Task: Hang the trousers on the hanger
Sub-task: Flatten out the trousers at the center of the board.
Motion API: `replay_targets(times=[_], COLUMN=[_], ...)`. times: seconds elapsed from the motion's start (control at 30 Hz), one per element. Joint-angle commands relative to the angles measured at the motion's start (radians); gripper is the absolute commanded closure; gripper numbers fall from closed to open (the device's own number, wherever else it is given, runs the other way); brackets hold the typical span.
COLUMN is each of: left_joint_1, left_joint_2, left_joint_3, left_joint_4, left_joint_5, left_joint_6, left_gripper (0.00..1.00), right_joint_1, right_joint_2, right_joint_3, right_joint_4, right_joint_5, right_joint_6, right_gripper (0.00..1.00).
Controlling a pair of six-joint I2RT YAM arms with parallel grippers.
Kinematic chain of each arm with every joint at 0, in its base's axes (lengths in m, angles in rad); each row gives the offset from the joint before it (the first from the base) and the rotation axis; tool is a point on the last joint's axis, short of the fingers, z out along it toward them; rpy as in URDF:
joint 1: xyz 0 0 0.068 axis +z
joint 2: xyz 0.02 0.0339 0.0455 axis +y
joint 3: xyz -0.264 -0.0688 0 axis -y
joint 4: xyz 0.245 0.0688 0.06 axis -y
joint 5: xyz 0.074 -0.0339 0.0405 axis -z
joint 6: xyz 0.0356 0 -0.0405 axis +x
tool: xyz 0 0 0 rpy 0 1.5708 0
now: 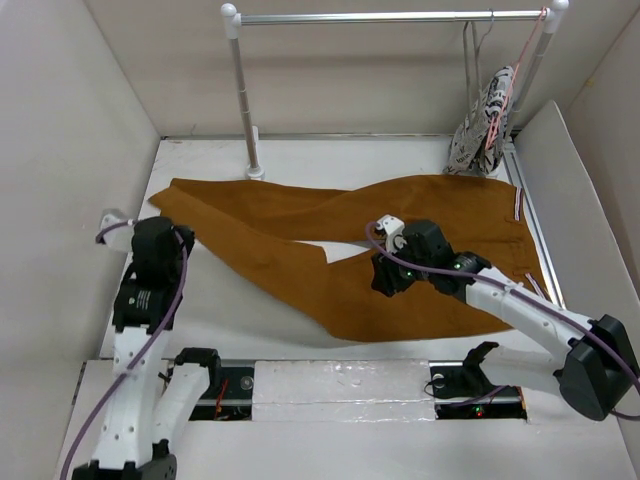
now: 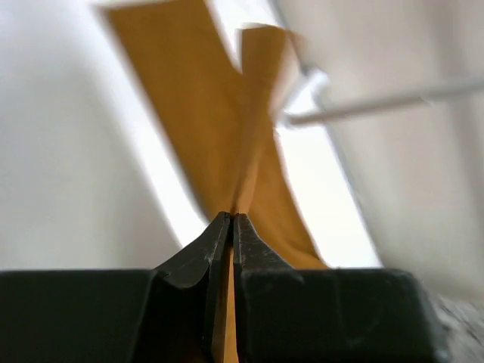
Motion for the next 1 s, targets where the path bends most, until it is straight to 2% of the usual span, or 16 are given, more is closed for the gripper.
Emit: replay_targets(times=[0.0,0.13,0.3,0.43,0.47,0.6,0.7,0.8,0.87,0.97], left_joint_1=[0.004,0.004,0.004,0.004,0.004,0.004,0.004,0.004,0.004,0.004], left_joint_2=[-0.046,-0.071,-0.031,0.094,0.121,0.213,0.233,0.337,0.408,0.376], left_joint_3=[-0.012,-0.061,-0.050,0.049,0.116,0.229,0.243,0.324,0.370,0.317], left_joint_4=[-0.277,-0.318,-0.311,-0.250,-0.236,-0.199,-0.073,-0.082,-0.139,-0.101], left_joint_5=[-0.308,-0.392,-0.500,-0.581,-0.586,-0.568,-0.525,-0.509,-0.473,-0.382], left_joint_6=[0.007,-0.030,-0.030,0.040,0.045,0.087,0.183,0.209,0.188,0.192], left_gripper=[1.00,1.00,1.00,1.00,1.00,1.00,1.00,1.00,1.00,1.00], right_joint_1=[-0.010,-0.030,-0.079,-0.203,-0.273,-0.482,-0.638,-0.778,-0.878,-0.912], right_joint_2=[0.005,-0.006,-0.102,-0.190,-0.205,-0.233,-0.196,-0.130,-0.124,-0.128], right_joint_3=[0.023,0.032,0.020,-0.013,-0.020,-0.028,-0.033,-0.024,0.010,0.053], right_joint_4=[-0.032,-0.080,-0.166,-0.230,-0.235,-0.224,-0.165,-0.150,-0.253,-0.322], right_joint_5=[0.012,0.012,0.027,0.059,0.071,0.095,0.036,0.011,0.083,0.308], right_joint_6=[-0.025,-0.026,0.009,0.059,0.063,0.073,0.082,0.073,0.057,0.087], right_gripper=[0.46,0.39,0.40,0.41,0.42,0.41,0.41,0.42,0.43,0.44])
